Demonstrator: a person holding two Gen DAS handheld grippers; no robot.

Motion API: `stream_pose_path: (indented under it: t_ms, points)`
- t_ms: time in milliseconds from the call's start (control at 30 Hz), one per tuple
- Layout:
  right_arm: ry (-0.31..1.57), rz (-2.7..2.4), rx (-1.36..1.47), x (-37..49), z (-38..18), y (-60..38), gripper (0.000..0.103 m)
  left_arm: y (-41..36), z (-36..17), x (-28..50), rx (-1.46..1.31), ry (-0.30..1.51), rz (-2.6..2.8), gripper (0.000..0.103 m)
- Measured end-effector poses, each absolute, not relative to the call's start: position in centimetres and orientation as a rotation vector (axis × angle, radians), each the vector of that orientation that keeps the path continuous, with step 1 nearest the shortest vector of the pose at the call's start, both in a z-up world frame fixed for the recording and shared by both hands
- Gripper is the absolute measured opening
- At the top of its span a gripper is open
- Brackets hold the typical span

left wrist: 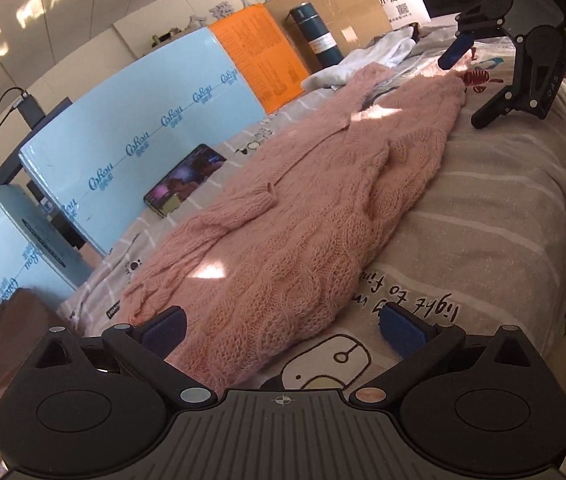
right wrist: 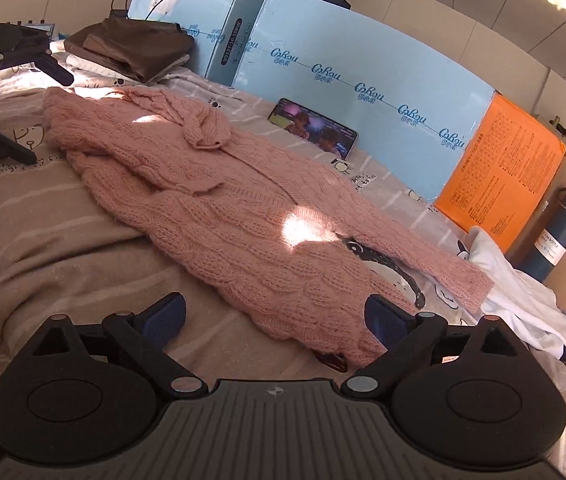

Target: Fold clothes

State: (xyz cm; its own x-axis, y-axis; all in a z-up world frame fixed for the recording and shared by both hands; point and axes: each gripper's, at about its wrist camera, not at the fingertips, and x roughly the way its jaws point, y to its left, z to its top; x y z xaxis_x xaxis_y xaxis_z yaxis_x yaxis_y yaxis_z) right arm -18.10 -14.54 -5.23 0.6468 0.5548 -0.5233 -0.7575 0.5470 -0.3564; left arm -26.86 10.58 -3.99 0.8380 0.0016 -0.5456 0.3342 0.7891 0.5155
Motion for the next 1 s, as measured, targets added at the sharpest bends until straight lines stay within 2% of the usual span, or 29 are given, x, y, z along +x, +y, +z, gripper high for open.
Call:
stream_pose_path:
  t_ms: [133, 333, 533, 700, 733, 767, 833, 867, 900, 967, 1000]
  points:
    - [0.393, 0.739, -0.625, -16.6, -5.2, -15.5, 0.098, 11.2, -3.7, -26.3, 0.655, 0.578, -0.211, 0.103]
    - [0.402, 0.757, -0.602, -15.0, -5.2, -14.6, 0.098, 10.6, -4.7, -24.0, 0.683, 0.479, -0.17, 0.103]
    - [0.378, 0.845, -0.6, -14.7, -5.0, -12.4, 0.097, 11.0, -4.7, -22.3, 0.667, 0.453, -0.189, 0.103]
    - [0.389, 0.843, -0.572, -13.4, -4.9, -12.1, 0.092, 13.7, -4.0, -22.8, 0.591, 0.451, -0.145, 0.1]
    - [0.403, 0.821, -0.548, -12.8, -4.8, -12.7, 0.085, 14.2, -3.8, -22.9, 0.565, 0.444, -0.135, 0.098]
    - [0.416, 0.8, -0.524, -12.2, -4.7, -13.3, 0.074, 14.8, -3.6, -23.0, 0.54, 0.436, -0.126, 0.091]
    - [0.421, 0.806, -0.454, -11.3, -4.2, -14.1, 0.063, 15.1, -3.2, -22.6, 0.475, 0.422, -0.108, 0.072]
    - [0.423, 0.809, -0.42, -10.9, -3.9, -14.5, 0.054, 15.2, -3.0, -22.4, 0.441, 0.415, -0.1, 0.046]
    - [0.416, 0.812, -0.415, -10.6, -3.7, -14.3, 0.05, 15.1, -3.0, -22.0, 0.423, 0.412, -0.096, 0.029]
    - [0.404, 0.818, -0.403, -9.8, -3.3, -14.0, 0.031, 15.1, -3.1, -21.3, 0.43, 0.4, -0.077, 0.026]
    - [0.396, 0.831, -0.402, -9.4, -3.1, -13.7, 0.025, 15.4, -3.0, -20.9, 0.413, 0.395, -0.068, 0.023]
